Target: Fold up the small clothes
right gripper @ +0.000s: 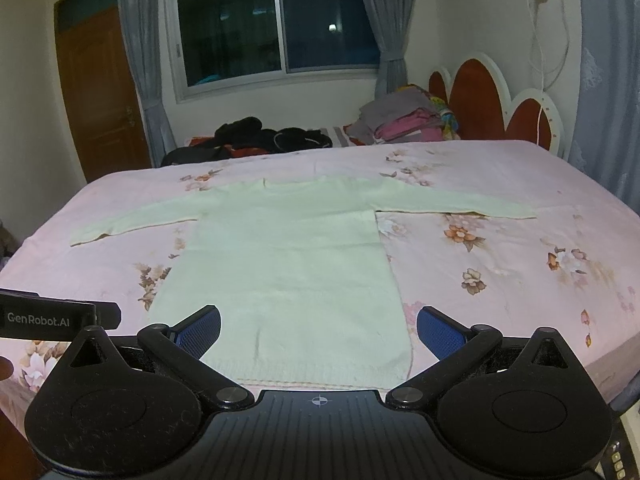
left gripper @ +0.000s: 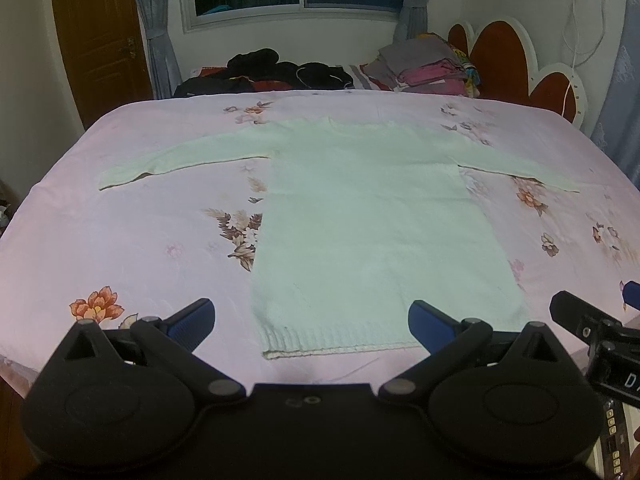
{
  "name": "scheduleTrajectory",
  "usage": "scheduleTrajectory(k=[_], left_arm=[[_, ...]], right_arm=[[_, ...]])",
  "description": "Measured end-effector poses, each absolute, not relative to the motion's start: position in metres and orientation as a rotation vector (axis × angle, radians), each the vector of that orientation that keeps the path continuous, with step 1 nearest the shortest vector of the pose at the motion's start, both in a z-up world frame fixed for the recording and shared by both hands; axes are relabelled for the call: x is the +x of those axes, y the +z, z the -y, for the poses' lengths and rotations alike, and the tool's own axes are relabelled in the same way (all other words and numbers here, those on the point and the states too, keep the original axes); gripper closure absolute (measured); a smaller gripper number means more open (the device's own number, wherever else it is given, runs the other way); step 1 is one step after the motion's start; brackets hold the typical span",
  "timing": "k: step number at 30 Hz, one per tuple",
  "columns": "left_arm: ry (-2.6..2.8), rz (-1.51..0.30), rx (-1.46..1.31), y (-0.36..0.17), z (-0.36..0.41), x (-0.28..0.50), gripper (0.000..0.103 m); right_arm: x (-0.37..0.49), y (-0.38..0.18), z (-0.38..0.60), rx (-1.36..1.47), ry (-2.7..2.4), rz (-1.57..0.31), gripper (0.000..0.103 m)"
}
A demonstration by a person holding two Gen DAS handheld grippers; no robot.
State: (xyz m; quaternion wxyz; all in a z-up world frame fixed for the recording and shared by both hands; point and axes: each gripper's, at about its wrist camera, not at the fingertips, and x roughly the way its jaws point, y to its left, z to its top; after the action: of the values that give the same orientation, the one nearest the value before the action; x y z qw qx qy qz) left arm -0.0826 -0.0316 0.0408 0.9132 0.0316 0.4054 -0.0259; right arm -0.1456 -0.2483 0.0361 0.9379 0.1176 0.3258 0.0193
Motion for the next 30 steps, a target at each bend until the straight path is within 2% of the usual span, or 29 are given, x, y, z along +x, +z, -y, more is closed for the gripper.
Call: scheduleTrajectory(k=[30], left_arm=[[-0.042,-0.857,0.061,0.0358,0.0374,-0.0822,0.000]], right_arm=[[-0.1479,0.0372,0.2549,0.243,0.040,-0.663,0.000]])
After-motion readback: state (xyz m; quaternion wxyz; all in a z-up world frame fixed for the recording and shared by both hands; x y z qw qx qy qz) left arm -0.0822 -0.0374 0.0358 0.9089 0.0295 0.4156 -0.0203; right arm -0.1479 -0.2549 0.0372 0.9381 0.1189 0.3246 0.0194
